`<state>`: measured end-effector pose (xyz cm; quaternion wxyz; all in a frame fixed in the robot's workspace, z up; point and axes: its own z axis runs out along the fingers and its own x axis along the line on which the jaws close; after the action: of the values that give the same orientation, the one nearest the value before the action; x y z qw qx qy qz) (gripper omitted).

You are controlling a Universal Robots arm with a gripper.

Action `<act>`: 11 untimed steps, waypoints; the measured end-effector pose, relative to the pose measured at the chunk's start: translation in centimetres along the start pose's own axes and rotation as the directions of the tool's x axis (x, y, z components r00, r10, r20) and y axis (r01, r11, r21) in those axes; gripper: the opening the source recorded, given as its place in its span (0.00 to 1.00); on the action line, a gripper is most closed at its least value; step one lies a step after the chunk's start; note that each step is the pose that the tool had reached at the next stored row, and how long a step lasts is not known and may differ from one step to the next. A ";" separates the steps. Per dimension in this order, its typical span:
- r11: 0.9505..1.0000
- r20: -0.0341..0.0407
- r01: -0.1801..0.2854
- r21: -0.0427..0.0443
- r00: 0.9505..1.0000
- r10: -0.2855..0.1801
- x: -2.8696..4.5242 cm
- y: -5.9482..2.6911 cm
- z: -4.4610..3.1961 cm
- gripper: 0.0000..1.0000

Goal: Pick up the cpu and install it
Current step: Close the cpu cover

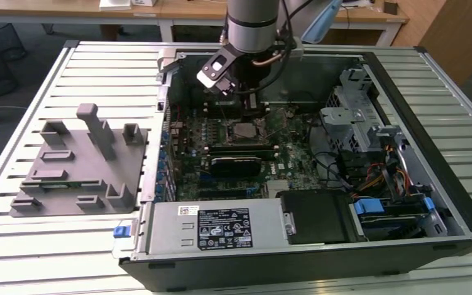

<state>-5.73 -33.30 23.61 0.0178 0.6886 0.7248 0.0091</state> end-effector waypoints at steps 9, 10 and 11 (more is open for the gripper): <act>1.000 -0.015 -0.001 -0.001 1.000 0.001 -0.01 0.02 -0.64 0.11; 1.000 -0.015 -0.001 -0.001 1.000 0.001 -0.01 0.02 -0.71 0.11; 1.000 -0.015 -0.001 -0.001 1.000 0.001 -0.01 0.03 -0.80 0.11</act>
<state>-5.73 -33.30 24.41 0.0124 0.6888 0.7247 0.0147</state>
